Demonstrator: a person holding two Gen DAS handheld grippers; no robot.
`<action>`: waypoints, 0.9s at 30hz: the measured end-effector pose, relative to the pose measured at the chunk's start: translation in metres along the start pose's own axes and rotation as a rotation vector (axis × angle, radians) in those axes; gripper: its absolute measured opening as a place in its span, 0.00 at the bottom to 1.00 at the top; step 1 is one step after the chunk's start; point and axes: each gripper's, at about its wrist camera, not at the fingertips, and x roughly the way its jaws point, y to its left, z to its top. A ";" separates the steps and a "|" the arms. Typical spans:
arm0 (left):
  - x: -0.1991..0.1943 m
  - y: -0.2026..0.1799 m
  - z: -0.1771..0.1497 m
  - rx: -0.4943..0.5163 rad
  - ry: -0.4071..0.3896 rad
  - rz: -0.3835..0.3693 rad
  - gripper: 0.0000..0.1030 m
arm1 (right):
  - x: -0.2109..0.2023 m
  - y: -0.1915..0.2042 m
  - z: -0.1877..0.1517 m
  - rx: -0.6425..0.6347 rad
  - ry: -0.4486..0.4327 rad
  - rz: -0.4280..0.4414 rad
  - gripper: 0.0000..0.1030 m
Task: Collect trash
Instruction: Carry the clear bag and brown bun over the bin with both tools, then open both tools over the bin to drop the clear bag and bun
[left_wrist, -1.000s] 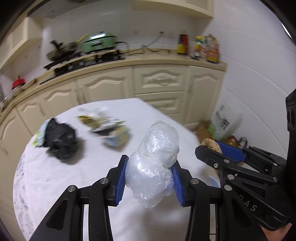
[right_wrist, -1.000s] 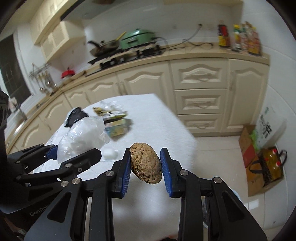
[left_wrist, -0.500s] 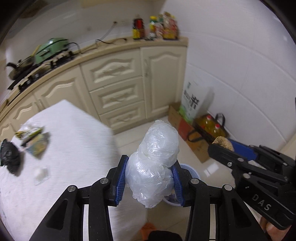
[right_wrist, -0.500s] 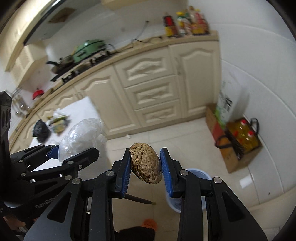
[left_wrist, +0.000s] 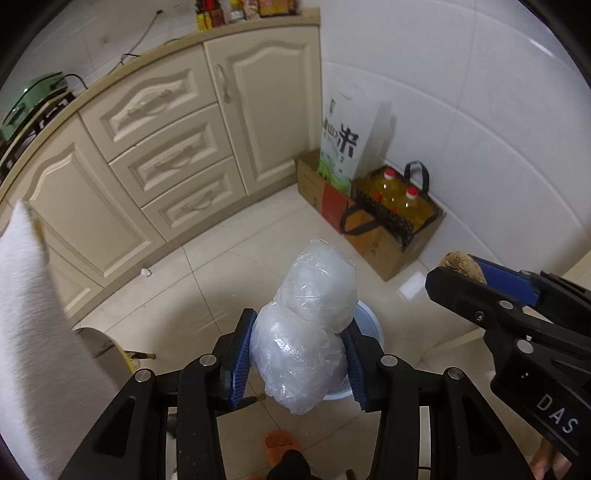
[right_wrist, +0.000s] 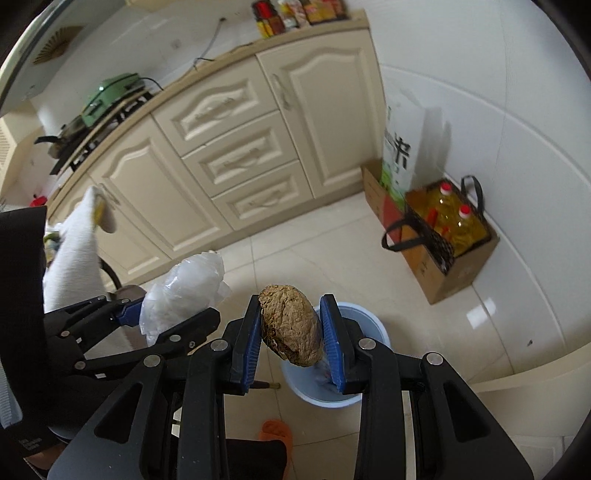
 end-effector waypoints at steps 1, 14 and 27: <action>0.010 -0.003 0.005 0.011 0.007 0.006 0.40 | 0.003 -0.003 -0.001 0.006 0.005 -0.001 0.30; 0.088 -0.017 0.027 0.047 0.065 -0.018 0.42 | 0.038 -0.028 -0.004 0.051 0.058 -0.014 0.30; 0.099 -0.018 0.020 0.046 0.047 0.004 0.70 | 0.050 -0.026 -0.004 0.052 0.076 -0.014 0.30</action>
